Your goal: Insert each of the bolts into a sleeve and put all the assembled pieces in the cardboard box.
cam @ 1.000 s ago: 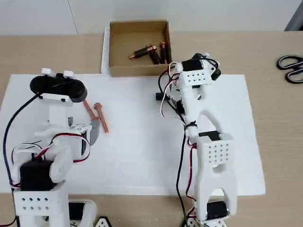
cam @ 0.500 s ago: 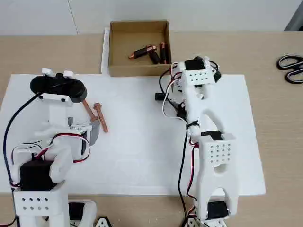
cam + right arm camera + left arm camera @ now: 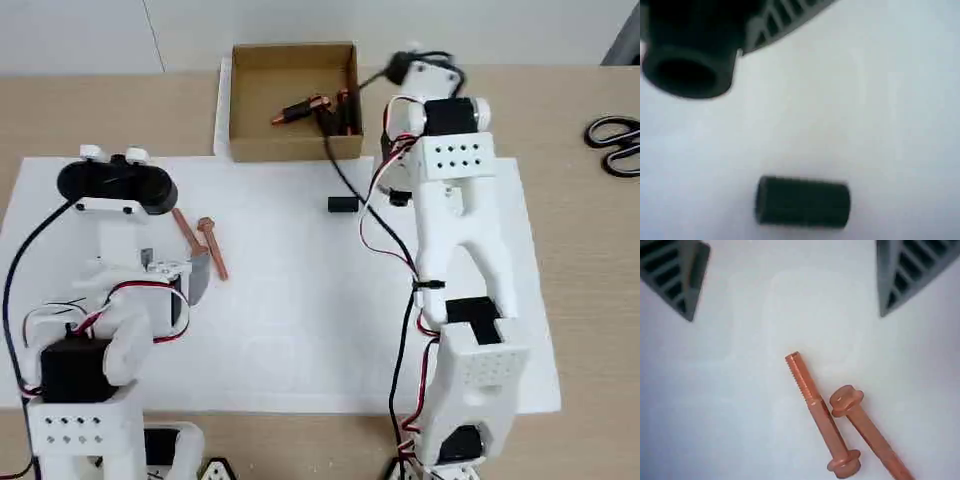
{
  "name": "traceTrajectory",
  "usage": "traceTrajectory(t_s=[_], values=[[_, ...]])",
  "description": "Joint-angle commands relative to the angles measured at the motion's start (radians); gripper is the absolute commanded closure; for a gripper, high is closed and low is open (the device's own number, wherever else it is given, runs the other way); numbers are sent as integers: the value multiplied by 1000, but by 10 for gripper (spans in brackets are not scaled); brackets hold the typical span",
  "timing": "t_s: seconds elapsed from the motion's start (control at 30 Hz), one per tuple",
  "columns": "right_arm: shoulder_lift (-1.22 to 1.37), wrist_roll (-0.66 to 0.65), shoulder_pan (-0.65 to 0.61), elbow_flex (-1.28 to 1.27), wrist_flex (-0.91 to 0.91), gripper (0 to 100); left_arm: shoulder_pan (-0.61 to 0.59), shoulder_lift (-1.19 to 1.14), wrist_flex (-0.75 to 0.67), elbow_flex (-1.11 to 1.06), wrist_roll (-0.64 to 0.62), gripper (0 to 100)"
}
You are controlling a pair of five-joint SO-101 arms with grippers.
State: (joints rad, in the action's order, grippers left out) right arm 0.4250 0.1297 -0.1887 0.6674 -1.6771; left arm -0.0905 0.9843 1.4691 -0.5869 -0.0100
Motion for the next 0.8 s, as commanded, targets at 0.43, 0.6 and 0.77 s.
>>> traceTrajectory(t_s=[0.43, 0.6, 0.77], values=[[-77, -232, -24, 5, -5, 995, -8, -844, 236, 737, -97, 775], [-73, -230, -24, 5, -5, 995, 21, -1099, 238, 880, -256, 775], [-76, -230, -25, -11, -5, 995, 44, -1241, 235, 938, -400, 776]])
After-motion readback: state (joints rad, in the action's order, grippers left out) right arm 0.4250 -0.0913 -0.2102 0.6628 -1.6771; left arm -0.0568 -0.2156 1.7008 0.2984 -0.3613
